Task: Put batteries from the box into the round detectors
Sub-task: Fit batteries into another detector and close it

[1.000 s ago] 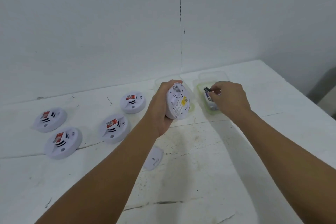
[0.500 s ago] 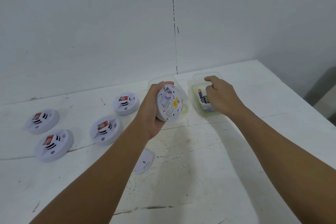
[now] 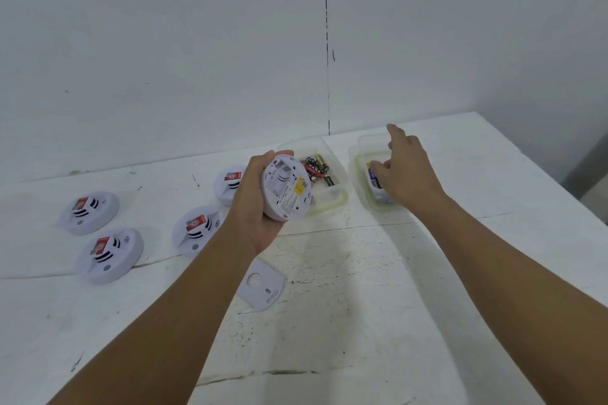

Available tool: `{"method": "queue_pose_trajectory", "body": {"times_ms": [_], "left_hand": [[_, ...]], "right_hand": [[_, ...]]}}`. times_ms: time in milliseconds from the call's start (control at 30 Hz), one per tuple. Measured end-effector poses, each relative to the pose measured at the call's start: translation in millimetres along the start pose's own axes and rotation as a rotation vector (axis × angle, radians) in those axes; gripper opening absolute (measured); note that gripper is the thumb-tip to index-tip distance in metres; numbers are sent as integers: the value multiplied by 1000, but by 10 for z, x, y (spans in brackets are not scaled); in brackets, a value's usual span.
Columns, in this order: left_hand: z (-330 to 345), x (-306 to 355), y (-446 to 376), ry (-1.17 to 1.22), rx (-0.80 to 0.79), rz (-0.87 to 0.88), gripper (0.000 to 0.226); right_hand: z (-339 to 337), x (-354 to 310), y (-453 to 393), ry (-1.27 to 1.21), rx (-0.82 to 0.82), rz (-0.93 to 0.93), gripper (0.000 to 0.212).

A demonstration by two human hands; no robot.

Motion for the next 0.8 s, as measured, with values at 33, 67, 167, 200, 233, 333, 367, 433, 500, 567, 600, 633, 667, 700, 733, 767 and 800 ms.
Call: {"method": "queue_pose_trajectory", "body": {"times_ms": [33, 67, 167, 200, 233, 333, 367, 433, 500, 567, 600, 633, 667, 700, 733, 767, 800], "left_hand": [[-32, 11, 5, 7, 9, 3, 32], [-67, 20, 11, 15, 19, 3, 33], [-180, 36, 19, 32, 47, -4, 33], [-214, 38, 20, 35, 55, -7, 34], [-238, 46, 26, 37, 62, -7, 34], [-295, 60, 32, 50, 75, -8, 33], [-322, 62, 32, 52, 83, -9, 33], [-371, 70, 21, 55, 92, -13, 34], [-405, 68, 15, 53, 102, -19, 34], [-430, 61, 19, 58, 108, -24, 33], [-443, 53, 19, 59, 110, -28, 33], [-458, 43, 17, 57, 114, -34, 33], [-477, 34, 14, 54, 118, -39, 33], [-495, 28, 7, 53, 120, -42, 33], [-501, 24, 1, 52, 120, -45, 33], [-515, 24, -8, 52, 121, -47, 33], [-526, 26, -19, 50, 122, -48, 33]], "right_hand": [[5, -58, 22, -15, 16, -26, 67], [12, -132, 44, -28, 28, -57, 60], [98, -405, 70, -41, 12, -159, 42], [152, -496, 70, -33, -13, -185, 36], [211, -577, 66, -21, -38, -208, 31], [391, -746, 16, 54, -113, -239, 18], [457, -774, -15, 95, -145, -235, 16], [574, -805, -82, 146, -218, -201, 14], [665, -818, -154, 177, -285, -153, 12], [770, -831, -230, 271, -344, -120, 17], [813, -824, -268, 354, -365, -101, 19], [843, -820, -307, 446, -369, -87, 20], [861, -829, -339, 537, -361, -79, 19], [869, -843, -369, 622, -341, -74, 17], [866, -854, -392, 704, -323, -67, 12], [871, -880, -406, 764, -316, -60, 9], [887, -909, -413, 804, -317, -59, 15]]}}
Point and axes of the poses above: each hand's wrist, its own y-axis away from the middle knuckle, its own z-axis out of the palm, x = y × z, the point moved 10 cm from there along -y, towards the middle knuckle, and after that the axes turned 6 degrees about -x, right-handed, at the moved point
